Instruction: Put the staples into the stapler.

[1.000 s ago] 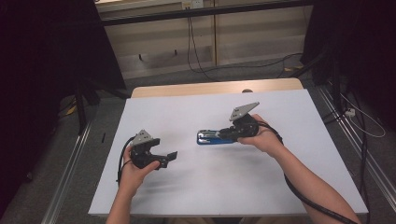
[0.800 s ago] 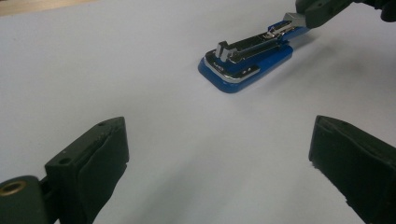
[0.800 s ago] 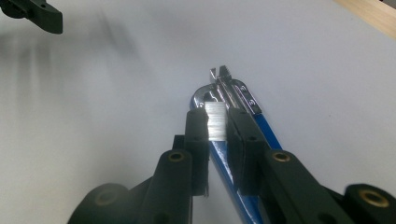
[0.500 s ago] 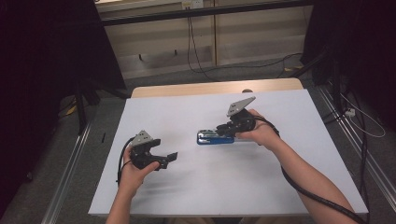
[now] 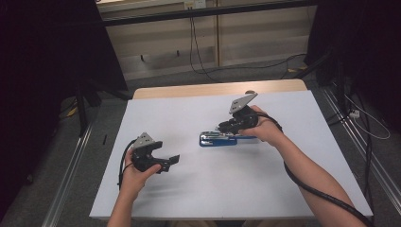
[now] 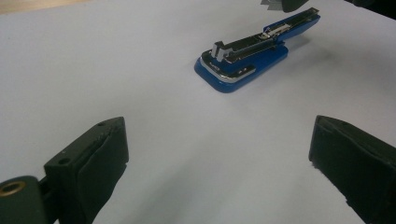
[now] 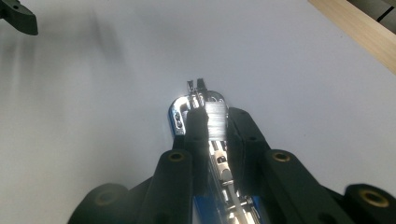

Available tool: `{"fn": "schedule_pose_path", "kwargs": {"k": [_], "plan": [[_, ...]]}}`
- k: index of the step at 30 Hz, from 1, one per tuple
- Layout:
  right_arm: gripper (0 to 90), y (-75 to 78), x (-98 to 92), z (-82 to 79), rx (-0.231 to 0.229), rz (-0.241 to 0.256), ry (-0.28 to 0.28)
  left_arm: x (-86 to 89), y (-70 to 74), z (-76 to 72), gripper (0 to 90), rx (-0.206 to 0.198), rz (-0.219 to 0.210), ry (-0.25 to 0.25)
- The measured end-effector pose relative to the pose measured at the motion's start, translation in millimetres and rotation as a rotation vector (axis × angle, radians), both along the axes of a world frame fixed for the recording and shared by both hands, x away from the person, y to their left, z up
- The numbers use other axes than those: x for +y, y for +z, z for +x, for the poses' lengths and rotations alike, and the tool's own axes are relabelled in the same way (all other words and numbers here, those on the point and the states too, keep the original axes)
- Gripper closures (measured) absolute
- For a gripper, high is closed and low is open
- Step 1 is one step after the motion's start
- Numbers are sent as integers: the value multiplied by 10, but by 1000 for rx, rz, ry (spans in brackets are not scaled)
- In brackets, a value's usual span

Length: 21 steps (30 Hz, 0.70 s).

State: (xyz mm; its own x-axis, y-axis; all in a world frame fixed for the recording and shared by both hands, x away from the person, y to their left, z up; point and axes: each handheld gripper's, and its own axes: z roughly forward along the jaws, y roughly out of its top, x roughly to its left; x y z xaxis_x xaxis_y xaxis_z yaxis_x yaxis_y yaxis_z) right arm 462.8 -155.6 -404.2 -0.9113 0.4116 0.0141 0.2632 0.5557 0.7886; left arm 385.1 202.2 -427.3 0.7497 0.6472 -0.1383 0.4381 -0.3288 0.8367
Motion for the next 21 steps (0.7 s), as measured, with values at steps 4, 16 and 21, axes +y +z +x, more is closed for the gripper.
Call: {"fn": "schedule_pose_path", "kwargs": {"k": [4,16,21], "plan": [[794,0,16,30,-3,-4,19,10,2,3,49,-2,-5,1],[794,6,59,105,6,-10,48,22,5,5,48,-1,-6,-2],[794,-5,82,135,6,-16,57,23,-1,5,48,1,-6,0]]}}
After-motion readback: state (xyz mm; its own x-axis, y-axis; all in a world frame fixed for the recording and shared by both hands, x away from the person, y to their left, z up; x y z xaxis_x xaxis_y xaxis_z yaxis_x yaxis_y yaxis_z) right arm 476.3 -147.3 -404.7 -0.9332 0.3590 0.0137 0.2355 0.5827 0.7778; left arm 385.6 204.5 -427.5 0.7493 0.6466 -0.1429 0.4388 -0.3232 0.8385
